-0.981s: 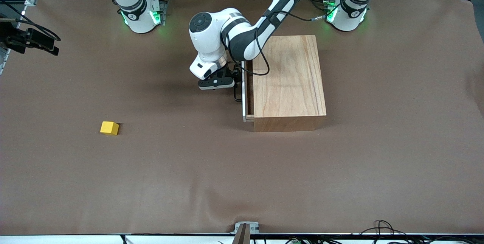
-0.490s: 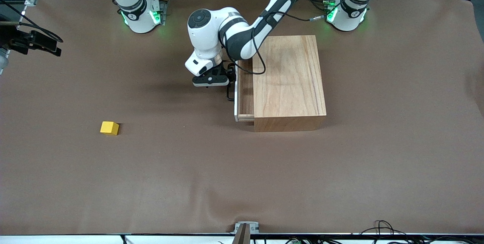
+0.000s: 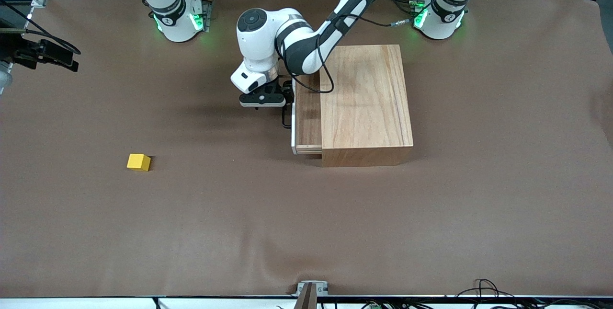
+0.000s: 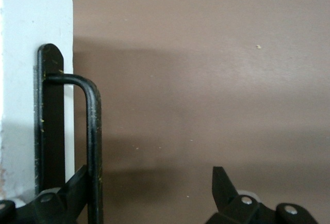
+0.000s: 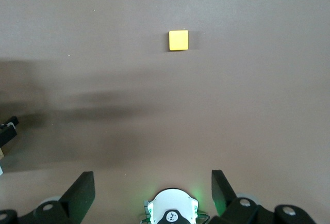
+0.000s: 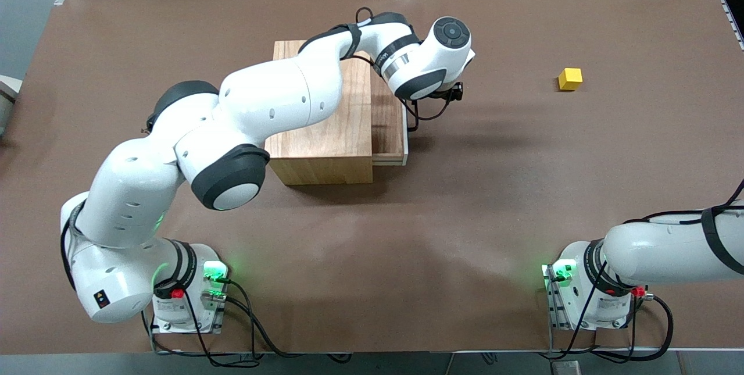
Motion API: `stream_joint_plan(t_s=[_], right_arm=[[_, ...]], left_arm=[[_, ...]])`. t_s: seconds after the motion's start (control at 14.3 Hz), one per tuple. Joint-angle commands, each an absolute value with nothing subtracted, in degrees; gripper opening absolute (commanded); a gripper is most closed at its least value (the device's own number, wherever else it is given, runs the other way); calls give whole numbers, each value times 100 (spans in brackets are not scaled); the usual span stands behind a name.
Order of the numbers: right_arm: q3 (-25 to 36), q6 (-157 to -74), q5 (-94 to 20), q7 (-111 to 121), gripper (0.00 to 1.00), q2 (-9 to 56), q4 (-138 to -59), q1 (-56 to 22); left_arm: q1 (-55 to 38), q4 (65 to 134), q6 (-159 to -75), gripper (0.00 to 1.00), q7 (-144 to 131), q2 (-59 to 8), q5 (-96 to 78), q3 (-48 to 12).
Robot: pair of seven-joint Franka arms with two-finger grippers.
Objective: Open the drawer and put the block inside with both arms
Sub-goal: 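Pull the drawer handle outward with the left gripper to open the drawer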
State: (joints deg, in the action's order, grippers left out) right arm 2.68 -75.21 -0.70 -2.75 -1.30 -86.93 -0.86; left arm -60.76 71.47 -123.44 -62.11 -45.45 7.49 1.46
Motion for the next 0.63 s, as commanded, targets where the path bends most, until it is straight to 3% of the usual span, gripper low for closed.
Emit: stream_joint_plan(t_s=[0.0, 0.56], right_arm=[[264, -7515, 79, -246, 100, -185, -8754, -88], [264, -7541, 88, -246, 100, -185, -8842, -88]], left_arm=[[-6161, 6979, -12559, 100, -6223, -4667, 650, 132], [-6240, 6979, -12937, 100, -6267, -4667, 650, 141]])
